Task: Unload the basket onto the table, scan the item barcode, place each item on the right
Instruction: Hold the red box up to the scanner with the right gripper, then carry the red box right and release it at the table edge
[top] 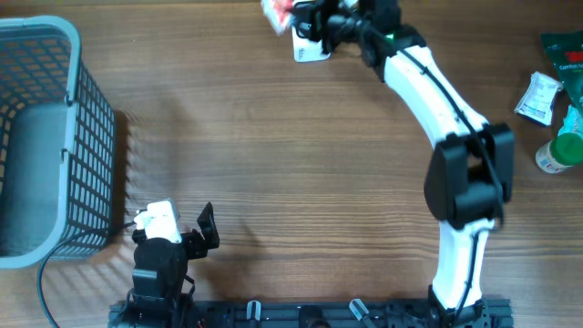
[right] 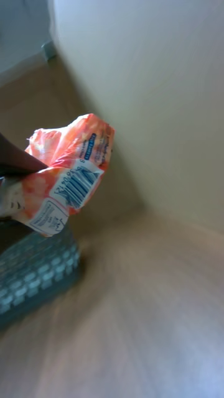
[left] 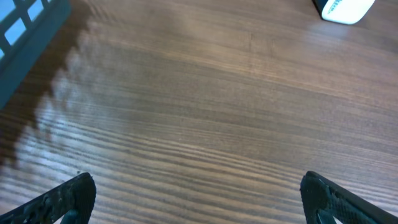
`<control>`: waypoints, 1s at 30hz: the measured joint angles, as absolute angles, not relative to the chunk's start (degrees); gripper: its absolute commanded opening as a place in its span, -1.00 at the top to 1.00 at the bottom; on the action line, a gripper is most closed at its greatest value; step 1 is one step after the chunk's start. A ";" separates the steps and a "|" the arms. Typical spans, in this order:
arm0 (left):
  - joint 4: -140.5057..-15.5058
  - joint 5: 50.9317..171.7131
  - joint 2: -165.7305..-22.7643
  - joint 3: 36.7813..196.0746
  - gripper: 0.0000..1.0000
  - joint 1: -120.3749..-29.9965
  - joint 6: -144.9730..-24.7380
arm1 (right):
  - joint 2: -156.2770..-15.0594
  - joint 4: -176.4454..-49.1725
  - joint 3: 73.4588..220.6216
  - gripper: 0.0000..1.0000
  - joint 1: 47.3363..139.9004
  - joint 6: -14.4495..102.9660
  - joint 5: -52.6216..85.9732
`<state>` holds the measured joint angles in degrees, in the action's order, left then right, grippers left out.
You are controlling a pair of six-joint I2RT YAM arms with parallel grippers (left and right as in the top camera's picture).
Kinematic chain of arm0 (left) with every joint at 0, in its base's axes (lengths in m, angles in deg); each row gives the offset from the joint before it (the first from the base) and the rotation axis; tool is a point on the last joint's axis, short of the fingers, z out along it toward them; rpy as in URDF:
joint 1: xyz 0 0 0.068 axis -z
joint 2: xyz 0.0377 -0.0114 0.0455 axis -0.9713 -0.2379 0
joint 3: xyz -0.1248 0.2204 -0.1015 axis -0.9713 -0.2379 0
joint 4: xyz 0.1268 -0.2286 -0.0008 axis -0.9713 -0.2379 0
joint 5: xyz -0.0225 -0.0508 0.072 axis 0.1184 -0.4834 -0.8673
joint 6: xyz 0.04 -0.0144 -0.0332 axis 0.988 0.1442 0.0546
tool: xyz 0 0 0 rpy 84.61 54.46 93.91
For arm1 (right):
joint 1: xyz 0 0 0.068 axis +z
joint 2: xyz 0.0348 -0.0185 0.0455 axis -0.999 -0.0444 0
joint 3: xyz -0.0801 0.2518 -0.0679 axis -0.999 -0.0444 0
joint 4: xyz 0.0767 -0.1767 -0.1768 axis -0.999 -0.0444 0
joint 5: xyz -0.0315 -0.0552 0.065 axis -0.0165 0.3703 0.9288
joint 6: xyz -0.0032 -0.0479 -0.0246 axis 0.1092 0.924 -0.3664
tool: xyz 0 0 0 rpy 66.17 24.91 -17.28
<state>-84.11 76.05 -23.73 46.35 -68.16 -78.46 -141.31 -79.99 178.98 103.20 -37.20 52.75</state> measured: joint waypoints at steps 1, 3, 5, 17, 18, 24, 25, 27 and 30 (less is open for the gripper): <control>-84.03 76.05 -23.81 46.35 -1.00 -68.16 -78.46 | -146.33 -67.51 178.98 0.91 100.67 -46.43 57.01; -84.09 76.05 -23.77 46.35 -1.00 -68.16 -78.46 | -150.51 -63.60 179.01 0.92 99.53 -52.68 59.31; -84.09 76.05 -23.77 46.35 -1.00 -68.16 -78.46 | -153.85 -64.30 179.01 0.91 99.81 -55.54 60.34; -84.09 76.05 -23.77 46.35 -1.00 -68.16 -78.46 | -158.62 -64.32 178.98 0.92 98.96 -58.32 59.40; -84.09 76.05 -23.77 46.35 -1.00 -68.16 -78.46 | -158.68 -62.70 178.96 0.91 98.96 -57.60 58.61; -84.09 76.05 -23.77 46.35 -1.00 -68.16 -78.46 | -158.70 -62.07 179.07 0.91 98.96 -40.61 55.59; -84.09 76.05 -23.77 46.35 -1.00 -68.16 -78.46 | -158.66 -64.91 179.22 0.91 98.96 -36.96 55.09; -84.11 76.05 -23.77 46.35 -1.00 -68.16 -78.46 | -155.62 -78.44 179.36 0.91 98.90 -21.90 51.92; -84.09 76.05 -23.77 46.35 -1.00 -68.16 -78.46 | -141.81 -98.53 179.20 0.91 98.00 -8.46 47.02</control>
